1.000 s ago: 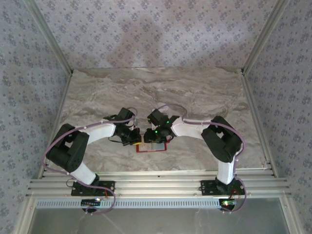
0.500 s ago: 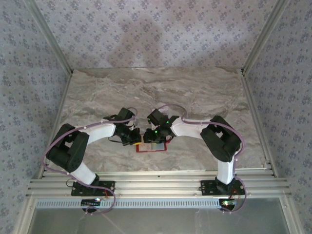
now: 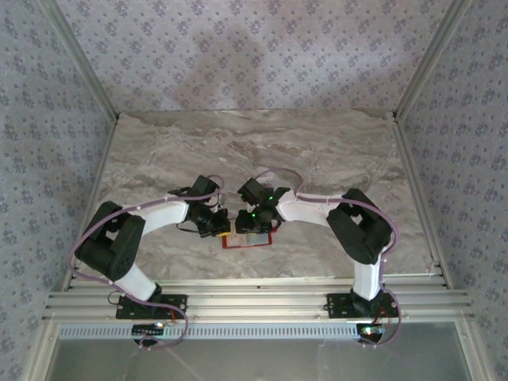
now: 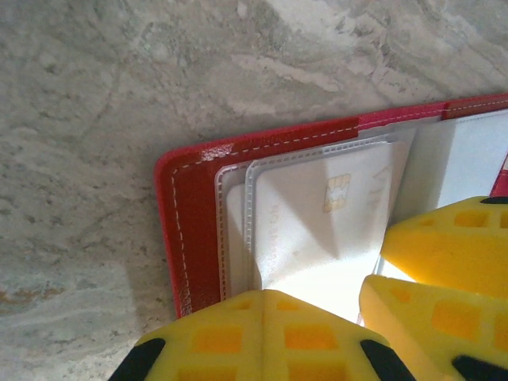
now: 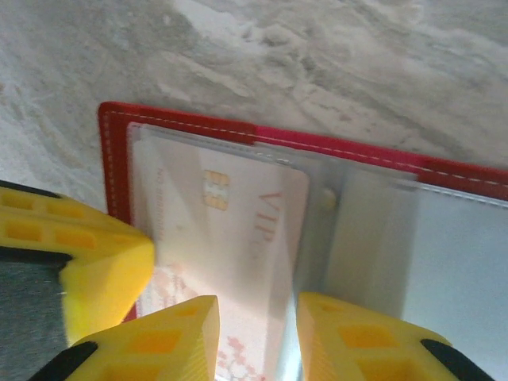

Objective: Take the credit cards out of the card holder

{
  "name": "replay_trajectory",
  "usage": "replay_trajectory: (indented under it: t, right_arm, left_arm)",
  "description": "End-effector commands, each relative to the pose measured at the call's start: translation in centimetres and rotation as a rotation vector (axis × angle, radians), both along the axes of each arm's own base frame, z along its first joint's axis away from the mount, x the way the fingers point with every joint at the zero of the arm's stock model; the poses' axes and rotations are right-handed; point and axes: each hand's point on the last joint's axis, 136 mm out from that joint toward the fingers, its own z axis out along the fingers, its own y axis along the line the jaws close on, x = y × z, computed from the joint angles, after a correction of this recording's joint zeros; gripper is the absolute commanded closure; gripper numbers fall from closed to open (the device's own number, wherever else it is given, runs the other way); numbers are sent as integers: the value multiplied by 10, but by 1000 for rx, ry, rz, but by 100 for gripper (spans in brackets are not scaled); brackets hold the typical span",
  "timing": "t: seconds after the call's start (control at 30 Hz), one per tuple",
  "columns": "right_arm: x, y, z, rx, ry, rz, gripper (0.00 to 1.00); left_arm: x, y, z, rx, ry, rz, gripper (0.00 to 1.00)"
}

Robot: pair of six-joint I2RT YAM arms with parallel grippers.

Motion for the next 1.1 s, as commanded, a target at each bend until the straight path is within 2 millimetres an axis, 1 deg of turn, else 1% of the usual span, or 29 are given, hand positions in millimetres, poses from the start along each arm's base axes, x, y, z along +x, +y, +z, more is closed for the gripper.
replay_trajectory:
  t: [0.0,0.1,0.2,0.3,0.5,0.7,0.87,1.07]
  right_arm:
    - [0,-11,2,-69,-18,2,68]
    - [0,-12,4,-75,-25,5,67]
    - [2,-5,11,-31,-31,9,68]
    - [2,3,13,22,-15,8,68]
    - [3,5,7,77,14,-13,70]
    - [0,0,-4,76,44,-23,70]
    - [0,6,1,154,48,-24,73]
    - [1,8,14,214,32,-26,78]
  left_arm:
    - [-6,6,-1,41,13,-14,93]
    - [-7,7,-2,44,16,-12,92]
    - [-6,6,0,38,13,-12,92]
    - [-6,6,-1,42,14,-12,94]
    - [-7,6,-4,44,22,-15,96]
    - [-7,5,-5,44,25,-17,96]
    - [-6,4,-5,42,26,-18,97]
    - [-6,5,-9,45,38,-19,97]
